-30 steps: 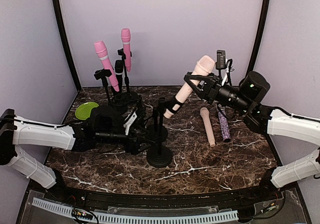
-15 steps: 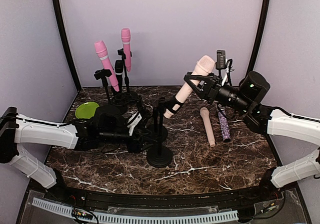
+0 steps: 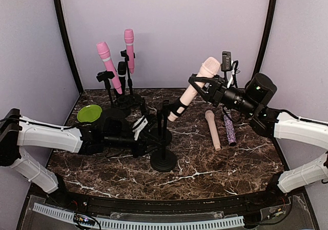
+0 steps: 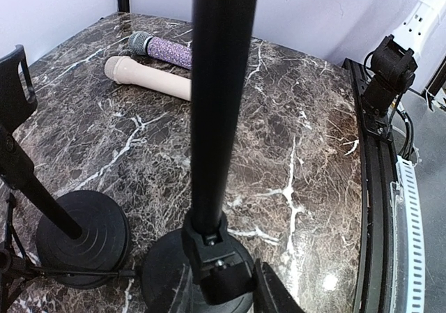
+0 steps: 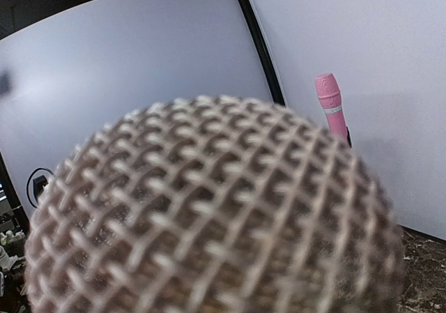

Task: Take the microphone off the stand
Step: Unscrew the knob on the microphone stand.

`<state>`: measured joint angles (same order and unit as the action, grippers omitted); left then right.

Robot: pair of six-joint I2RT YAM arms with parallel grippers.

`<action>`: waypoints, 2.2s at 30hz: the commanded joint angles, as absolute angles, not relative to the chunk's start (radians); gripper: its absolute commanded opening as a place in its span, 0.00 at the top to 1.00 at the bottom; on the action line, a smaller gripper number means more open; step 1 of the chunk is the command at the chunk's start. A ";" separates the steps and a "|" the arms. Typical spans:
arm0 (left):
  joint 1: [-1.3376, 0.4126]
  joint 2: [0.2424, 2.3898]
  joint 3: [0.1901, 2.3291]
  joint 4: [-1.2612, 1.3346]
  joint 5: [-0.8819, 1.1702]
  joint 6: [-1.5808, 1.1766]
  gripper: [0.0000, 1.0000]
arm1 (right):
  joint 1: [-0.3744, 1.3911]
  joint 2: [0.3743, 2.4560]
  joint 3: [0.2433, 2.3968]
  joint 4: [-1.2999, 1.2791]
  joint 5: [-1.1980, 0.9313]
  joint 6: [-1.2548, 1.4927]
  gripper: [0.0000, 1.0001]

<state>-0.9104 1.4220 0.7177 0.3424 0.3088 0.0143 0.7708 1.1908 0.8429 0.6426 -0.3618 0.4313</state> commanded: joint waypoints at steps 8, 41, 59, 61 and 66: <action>-0.915 1.423 0.743 0.352 0.284 -0.018 0.84 | 0.778 1.186 0.861 0.651 -0.361 0.442 0.82; -0.889 1.435 0.611 0.479 0.564 -0.684 1.00 | 0.779 1.184 0.867 0.626 -0.373 0.431 0.80; -0.856 1.458 0.506 0.719 0.642 -1.041 1.00 | 0.779 1.183 0.860 0.629 -0.370 0.431 0.79; -0.857 1.465 0.498 0.749 0.643 -1.059 1.00 | 0.779 1.182 0.860 0.627 -0.368 0.430 0.79; -0.852 1.463 0.488 0.762 0.633 -1.045 0.98 | 0.779 1.181 0.864 0.616 -0.364 0.428 0.79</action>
